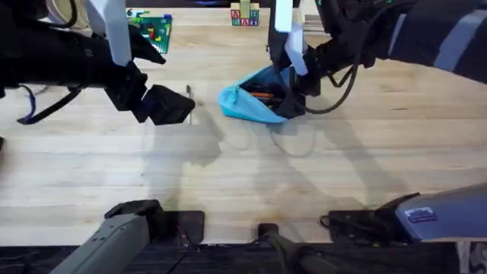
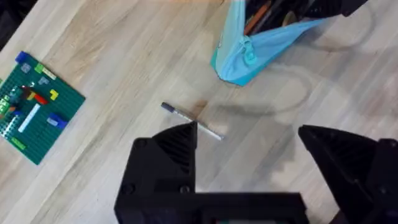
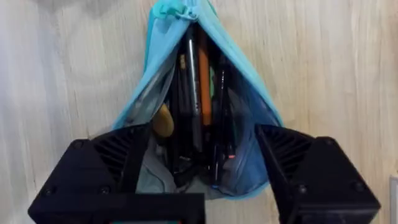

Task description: Unzip the bag, pick up the pens from the table one at a time and place them inside, then zip the bag closed.

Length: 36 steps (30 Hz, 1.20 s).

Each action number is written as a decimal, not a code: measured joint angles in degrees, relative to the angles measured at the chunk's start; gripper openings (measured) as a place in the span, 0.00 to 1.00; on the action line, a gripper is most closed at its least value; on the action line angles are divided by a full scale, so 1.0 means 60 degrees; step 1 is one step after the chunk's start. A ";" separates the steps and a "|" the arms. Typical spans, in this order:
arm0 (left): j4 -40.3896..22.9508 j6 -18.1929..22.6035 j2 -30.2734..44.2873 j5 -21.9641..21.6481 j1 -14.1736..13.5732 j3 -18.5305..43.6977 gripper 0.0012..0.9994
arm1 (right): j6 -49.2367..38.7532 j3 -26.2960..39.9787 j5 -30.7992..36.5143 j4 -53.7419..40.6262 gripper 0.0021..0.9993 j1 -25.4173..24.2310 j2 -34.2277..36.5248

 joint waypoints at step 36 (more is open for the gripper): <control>-0.0402 -0.0558 0.0000 -0.0289 0.0000 0.0000 0.99 | 0.6785 0.0594 0.2283 -0.3397 1.00 0.0000 -0.5278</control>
